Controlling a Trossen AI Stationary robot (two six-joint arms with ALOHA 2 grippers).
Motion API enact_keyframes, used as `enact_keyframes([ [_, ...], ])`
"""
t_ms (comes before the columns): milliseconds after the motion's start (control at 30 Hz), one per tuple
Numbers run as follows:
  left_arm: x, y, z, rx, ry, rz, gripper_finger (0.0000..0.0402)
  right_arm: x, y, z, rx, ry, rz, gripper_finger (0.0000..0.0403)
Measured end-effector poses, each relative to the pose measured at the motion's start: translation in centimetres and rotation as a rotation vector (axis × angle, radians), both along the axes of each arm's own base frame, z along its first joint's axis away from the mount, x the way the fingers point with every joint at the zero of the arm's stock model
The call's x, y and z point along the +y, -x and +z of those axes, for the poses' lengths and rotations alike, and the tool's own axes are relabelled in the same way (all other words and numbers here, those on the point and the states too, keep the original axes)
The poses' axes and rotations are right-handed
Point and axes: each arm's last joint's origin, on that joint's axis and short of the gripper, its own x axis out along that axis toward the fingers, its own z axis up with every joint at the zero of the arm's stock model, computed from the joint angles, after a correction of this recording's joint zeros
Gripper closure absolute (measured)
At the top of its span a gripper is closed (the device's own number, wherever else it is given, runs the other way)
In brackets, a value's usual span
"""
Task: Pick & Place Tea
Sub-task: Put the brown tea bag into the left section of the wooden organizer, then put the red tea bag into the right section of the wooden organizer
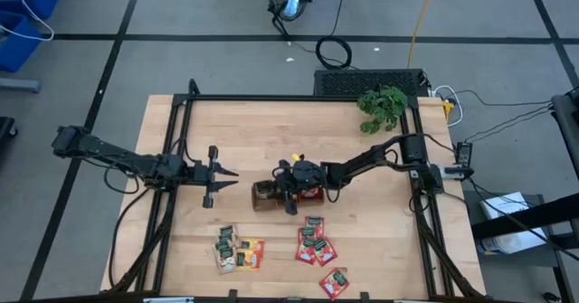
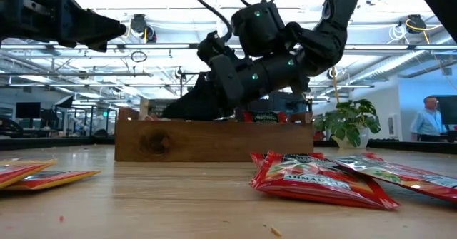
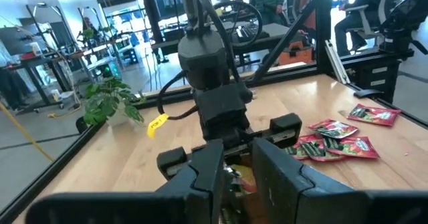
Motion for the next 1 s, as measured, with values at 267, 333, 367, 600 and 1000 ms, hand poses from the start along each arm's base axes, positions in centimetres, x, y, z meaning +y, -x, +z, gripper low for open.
enact_keyframes([
  [267,0.0,0.0,-0.1,0.009,0.028,-0.004,0.0314,0.0,0.7,4.4,-0.049,0.057,0.014,0.0226],
  [333,0.0,0.0,-0.1,0.01,0.038,-0.004,0.0314,0.1,1.2,5.8,-0.043,0.078,0.027,0.0223],
  [367,0.0,0.0,-0.1,0.01,0.041,-0.004,0.0314,0.3,1.6,6.6,-0.039,0.098,0.04,0.0223],
  [600,0.0,0.0,-0.1,0.012,0.091,0.011,0.0314,1.7,6.7,14.2,0.033,0.205,0.105,0.0273],
  [1000,0.0,0.0,-0.7,0.084,0.165,0.021,0.0314,3.0,24.1,15.9,-0.29,0.109,0.055,0.0395],
])
